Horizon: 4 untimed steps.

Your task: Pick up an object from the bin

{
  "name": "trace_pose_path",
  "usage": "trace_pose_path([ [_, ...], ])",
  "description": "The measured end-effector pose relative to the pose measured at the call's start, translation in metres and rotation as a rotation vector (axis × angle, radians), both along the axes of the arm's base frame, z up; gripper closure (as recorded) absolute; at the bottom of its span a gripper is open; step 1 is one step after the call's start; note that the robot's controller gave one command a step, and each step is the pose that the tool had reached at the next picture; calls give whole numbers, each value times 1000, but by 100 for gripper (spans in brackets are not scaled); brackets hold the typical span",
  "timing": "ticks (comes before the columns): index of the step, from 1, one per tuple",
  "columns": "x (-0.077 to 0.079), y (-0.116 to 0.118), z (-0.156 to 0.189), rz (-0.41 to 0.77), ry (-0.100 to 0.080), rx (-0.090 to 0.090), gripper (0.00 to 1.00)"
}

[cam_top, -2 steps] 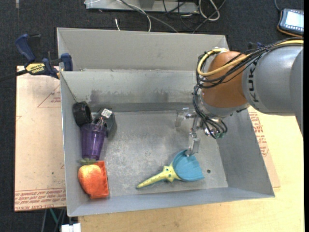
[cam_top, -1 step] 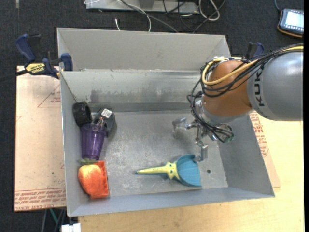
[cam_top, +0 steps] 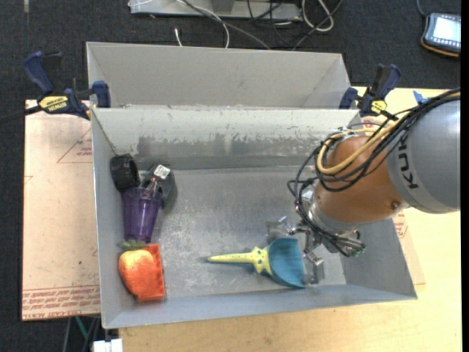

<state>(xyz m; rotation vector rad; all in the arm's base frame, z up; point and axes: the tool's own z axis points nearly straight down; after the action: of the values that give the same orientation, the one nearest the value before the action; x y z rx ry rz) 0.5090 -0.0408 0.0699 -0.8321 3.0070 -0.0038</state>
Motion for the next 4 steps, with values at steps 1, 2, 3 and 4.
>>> trace_pose_path([
  [1,47,-4,1,-46,-9,1,0],
  [2,13,0,94,-36,3,2,0],
  [3,30,3,33,-53,-4,4,0],
  [4,20,20,39,-83,-4,5,0],
])
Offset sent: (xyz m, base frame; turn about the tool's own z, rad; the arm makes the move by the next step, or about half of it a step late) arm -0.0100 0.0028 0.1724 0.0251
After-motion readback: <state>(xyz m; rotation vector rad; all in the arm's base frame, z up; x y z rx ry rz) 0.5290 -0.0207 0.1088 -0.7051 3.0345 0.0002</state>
